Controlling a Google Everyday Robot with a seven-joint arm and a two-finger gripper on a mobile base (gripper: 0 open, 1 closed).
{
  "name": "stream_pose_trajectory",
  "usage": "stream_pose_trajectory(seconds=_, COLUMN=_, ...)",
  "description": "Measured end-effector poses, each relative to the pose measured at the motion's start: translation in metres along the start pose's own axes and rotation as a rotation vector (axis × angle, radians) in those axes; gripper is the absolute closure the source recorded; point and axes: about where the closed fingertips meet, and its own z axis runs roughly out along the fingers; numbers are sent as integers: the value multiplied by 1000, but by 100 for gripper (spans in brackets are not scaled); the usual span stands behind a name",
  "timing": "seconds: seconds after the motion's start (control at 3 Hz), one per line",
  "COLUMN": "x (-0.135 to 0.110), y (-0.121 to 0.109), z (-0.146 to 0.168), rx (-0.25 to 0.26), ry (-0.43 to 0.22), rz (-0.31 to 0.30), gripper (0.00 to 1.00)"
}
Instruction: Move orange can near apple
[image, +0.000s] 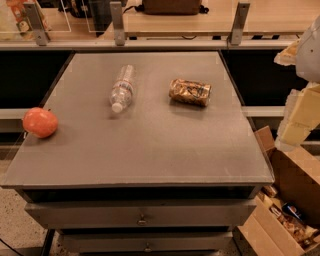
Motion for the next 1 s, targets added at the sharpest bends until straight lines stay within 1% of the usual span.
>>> stream_pose_trajectory(seconds=0.33, x=0, y=0, z=0, rx=0, ry=0, rz=0, gripper=0)
stream_pose_trajectory(seconds=0.67, x=-11, y=-11, z=11, rx=1, ry=-35, rz=5, gripper=0)
stream_pose_trajectory(seconds=1.0, x=-23, y=-39, z=31, rx=28, ry=-52, rz=21, gripper=0)
